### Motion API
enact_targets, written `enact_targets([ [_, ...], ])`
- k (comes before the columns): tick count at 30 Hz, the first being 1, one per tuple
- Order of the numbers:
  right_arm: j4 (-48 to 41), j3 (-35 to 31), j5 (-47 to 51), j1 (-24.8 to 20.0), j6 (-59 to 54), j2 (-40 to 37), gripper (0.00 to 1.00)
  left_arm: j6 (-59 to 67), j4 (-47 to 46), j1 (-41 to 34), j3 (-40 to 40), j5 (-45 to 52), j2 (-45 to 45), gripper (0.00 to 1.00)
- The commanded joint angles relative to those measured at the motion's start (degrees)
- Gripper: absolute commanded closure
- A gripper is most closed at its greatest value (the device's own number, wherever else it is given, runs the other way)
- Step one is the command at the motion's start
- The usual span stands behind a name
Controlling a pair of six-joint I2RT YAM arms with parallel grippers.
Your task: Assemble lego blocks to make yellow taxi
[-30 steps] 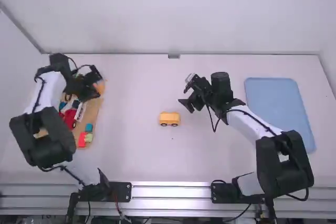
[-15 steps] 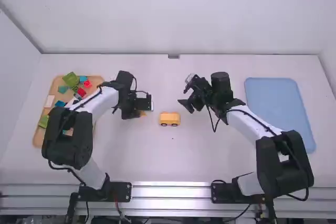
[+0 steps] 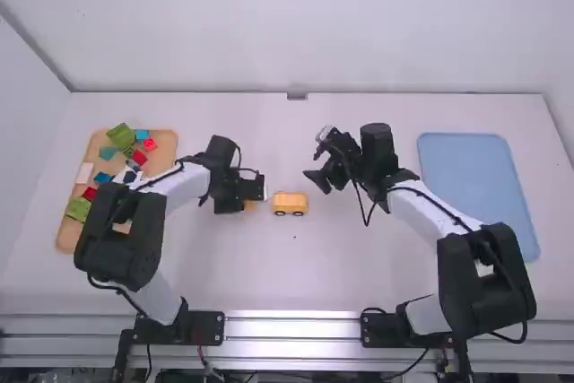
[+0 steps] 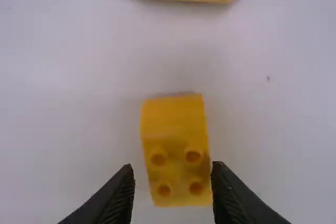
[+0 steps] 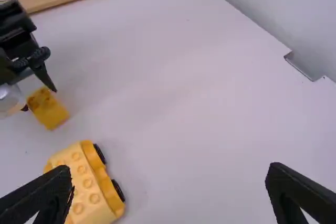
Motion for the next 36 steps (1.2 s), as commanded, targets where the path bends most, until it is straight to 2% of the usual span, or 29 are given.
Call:
enact_targets([
  [1, 0.0, -0.3, -0.8, 0.2, 0.4, 0.4, 0.02, -0.2, 0.9, 0.3, -1.1, 1.0, 2.0, 0.56],
  [2, 0.0, -0.3, -0.8, 0.2, 0.3, 0.4, 0.02, -0.2, 1.4, 0.3, -1.1, 1.0, 2.4, 0.52],
  [4, 0.0, -0.3, -0.8, 0.2, 0.3, 0.4, 0.02, -0.2, 2.0, 0.3, -1.1, 0.9, 2.8, 0.28],
  [5, 0.0, -0.3, -0.7, 0.2, 0.3, 0.4, 0.02, -0.3, 2.2, 0.3, -1.1, 0.9, 2.8, 0.23],
  [6, 0.0, -0.3, -0.7, 0.2, 0.3, 0.4, 0.02, -0.3, 2.6, 0.3, -1.0, 1.2, 2.7, 0.14],
  [7, 0.0, -0.3, -0.7, 0.2, 0.4, 0.4, 0.02, -1.9, 2.6, 0.3, -0.5, 2.1, 2.6, 0.0],
  [12, 0.0, -0.3, -0.7, 0.2, 0.3, 0.4, 0.02, -0.7, -0.1, 2.4, 0.6, 6.8, 0.9, 0.01],
  [15, 0.0, -0.3, -0.7, 0.2, 0.1, 0.4, 0.02, 3.3, 0.2, 6.3, 0.0, 13.9, 0.7, 0.01],
  [23, 1.4, -0.3, -0.7, 0.2, 0.3, 0.4, 0.02, 14.2, 0.2, 21.8, -2.9, 40.3, 2.8, 0.01],
  [31, 2.7, -0.3, -3.8, 0.2, 0.2, 0.4, 0.02, 13.8, 5.5, 22.3, -4.0, 44.5, 9.4, 0.01],
  [36, 2.8, -0.3, -3.7, 0.2, 0.2, 0.4, 0.02, 19.2, 6.6, 22.4, -4.4, 48.0, 13.4, 0.01],
])
